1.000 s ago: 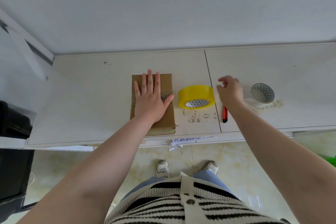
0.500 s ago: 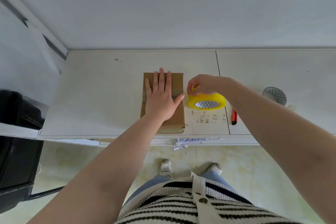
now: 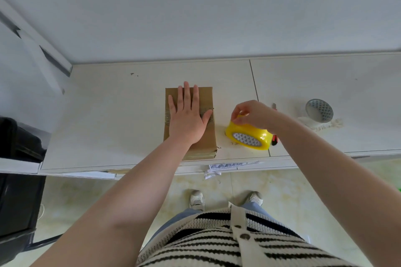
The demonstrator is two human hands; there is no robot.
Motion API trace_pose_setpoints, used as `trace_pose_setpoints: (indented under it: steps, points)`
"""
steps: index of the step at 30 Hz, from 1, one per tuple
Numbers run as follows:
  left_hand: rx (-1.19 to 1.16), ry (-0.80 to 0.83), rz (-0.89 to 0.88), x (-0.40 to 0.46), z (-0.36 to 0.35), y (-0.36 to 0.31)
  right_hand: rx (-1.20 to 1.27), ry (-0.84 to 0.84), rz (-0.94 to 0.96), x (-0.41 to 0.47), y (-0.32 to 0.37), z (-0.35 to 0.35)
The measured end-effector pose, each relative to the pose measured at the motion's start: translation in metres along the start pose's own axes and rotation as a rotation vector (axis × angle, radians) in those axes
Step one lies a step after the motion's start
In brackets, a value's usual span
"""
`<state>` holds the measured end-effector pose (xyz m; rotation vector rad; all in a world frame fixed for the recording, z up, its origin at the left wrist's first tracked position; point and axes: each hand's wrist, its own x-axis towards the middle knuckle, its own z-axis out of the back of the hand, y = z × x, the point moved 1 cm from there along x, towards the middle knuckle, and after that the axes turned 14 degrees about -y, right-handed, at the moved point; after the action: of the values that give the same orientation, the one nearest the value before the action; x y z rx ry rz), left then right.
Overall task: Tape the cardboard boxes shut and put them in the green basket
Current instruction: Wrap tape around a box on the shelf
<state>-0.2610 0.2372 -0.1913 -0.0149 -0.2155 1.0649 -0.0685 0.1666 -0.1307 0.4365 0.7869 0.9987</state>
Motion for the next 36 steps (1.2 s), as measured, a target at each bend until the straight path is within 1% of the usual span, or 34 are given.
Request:
trace_pose_setpoints:
  steps: [3,5,6,7,8,9,10,11,12,16,18,20,22,24,26,28,30,31,32,34,36]
  points:
    - [0.021,0.011,0.002,0.0,0.007,-0.004,0.068,-0.093,-0.033,-0.012,-0.005,0.017]
    - [0.067,-0.082,-0.053,0.002,0.019,-0.009,0.18,-0.18,-0.035,-0.02,-0.005,0.025]
    - [0.024,-0.162,-0.102,0.001,0.025,-0.014,0.26,-0.231,-0.037,-0.024,-0.005,0.027]
    - [-0.099,-0.225,-0.147,0.001,0.03,-0.022,0.336,-0.281,-0.037,-0.028,-0.005,0.028]
    - [-0.315,-0.243,-0.144,0.0,0.036,-0.031,0.396,-0.324,-0.036,-0.031,-0.004,0.027]
    - [-0.565,-0.206,-0.085,-0.001,0.042,-0.042,0.437,-0.357,-0.037,-0.034,-0.004,0.025]
    - [-0.765,-0.146,-0.001,-0.001,0.048,-0.053,0.467,-0.378,-0.04,-0.037,-0.003,0.023]
    - [-0.889,-0.097,0.078,-0.001,0.053,-0.064,0.495,-0.389,-0.044,-0.039,-0.002,0.021]
    - [-0.946,-0.074,0.136,-0.001,0.057,-0.072,0.531,-0.394,-0.05,-0.04,-0.002,0.019]
    - [-1.055,-0.098,0.299,0.003,0.063,-0.085,0.683,-0.4,-0.069,-0.044,-0.002,0.016]
    - [-1.083,-0.092,0.365,0.007,0.067,-0.086,0.691,-0.394,-0.062,-0.044,-0.003,0.016]
    - [-1.066,-0.092,0.397,0.011,0.07,-0.086,0.688,-0.378,-0.055,-0.045,-0.004,0.016]
    - [-1.027,-0.096,0.372,0.015,0.072,-0.086,0.699,-0.382,-0.019,-0.047,-0.005,0.015]
    - [-0.972,-0.117,0.312,0.016,0.075,-0.087,0.739,-0.399,0.032,-0.048,-0.006,0.014]
    - [-0.956,-0.147,0.28,0.017,0.079,-0.088,0.804,-0.373,0.073,-0.048,-0.008,0.01]
    - [-0.972,-0.169,0.29,0.02,0.084,-0.089,0.851,-0.34,0.027,-0.047,-0.015,0.007]
    - [-0.989,-0.151,0.294,0.024,0.09,-0.089,0.774,-0.334,-0.034,-0.045,-0.019,0.008]
    - [-1.004,-0.124,0.267,0.026,0.093,-0.091,0.708,-0.339,-0.036,-0.043,-0.02,0.01]
    - [-0.996,-0.099,0.22,0.026,0.097,-0.094,0.622,-0.376,-0.027,-0.041,-0.019,0.012]
    - [-0.91,-0.1,0.127,0.025,0.101,-0.099,0.505,-0.477,-0.035,-0.037,-0.021,0.016]
    - [-0.886,-0.105,0.166,0.024,0.101,-0.101,0.531,-0.493,-0.07,-0.038,-0.023,0.016]
